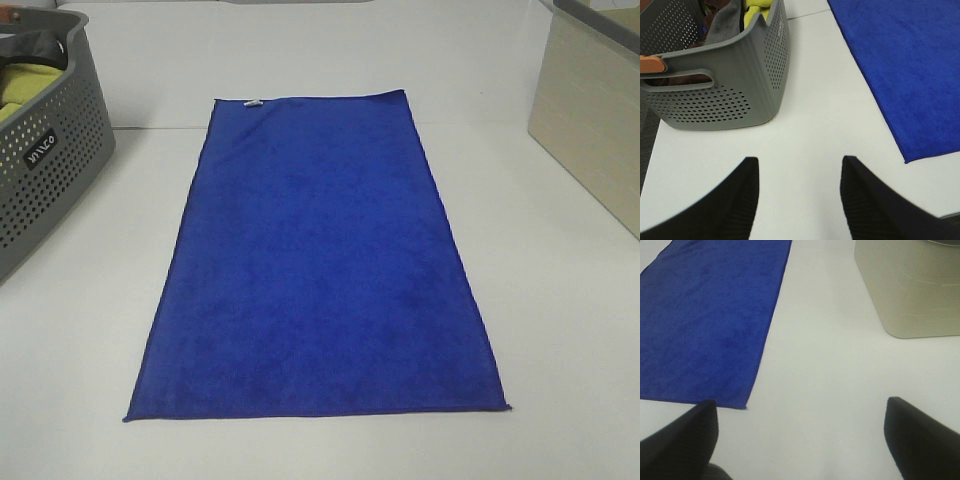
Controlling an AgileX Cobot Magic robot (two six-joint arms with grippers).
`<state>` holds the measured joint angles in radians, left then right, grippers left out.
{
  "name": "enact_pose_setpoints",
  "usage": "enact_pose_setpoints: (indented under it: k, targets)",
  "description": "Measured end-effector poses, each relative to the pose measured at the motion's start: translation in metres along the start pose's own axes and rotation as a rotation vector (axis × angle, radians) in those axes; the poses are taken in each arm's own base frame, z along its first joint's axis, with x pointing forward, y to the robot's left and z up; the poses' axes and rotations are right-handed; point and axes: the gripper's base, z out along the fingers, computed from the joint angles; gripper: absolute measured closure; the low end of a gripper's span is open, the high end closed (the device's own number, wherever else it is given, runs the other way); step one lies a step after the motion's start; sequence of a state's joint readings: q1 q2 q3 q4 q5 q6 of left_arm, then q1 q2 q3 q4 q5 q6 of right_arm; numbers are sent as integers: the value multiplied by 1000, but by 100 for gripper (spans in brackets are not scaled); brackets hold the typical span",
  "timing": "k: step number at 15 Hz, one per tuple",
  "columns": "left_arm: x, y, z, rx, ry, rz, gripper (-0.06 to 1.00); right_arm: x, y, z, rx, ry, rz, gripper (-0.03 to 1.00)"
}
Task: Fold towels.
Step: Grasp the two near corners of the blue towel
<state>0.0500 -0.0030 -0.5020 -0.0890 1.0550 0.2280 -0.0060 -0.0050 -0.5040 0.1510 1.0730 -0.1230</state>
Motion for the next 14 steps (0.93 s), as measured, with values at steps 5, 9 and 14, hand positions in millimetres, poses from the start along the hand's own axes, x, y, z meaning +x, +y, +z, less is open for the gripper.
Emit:
enact_pose_setpoints:
  k: [5, 9, 14]
  targets:
    - [0, 0, 0, 0, 0, 0, 45, 0, 0, 0, 0, 0, 0, 12]
    - [0, 0, 0, 0, 0, 0, 45, 0, 0, 0, 0, 0, 0, 12]
    - [0, 0, 0, 0, 0, 0, 45, 0, 0, 0, 0, 0, 0, 12]
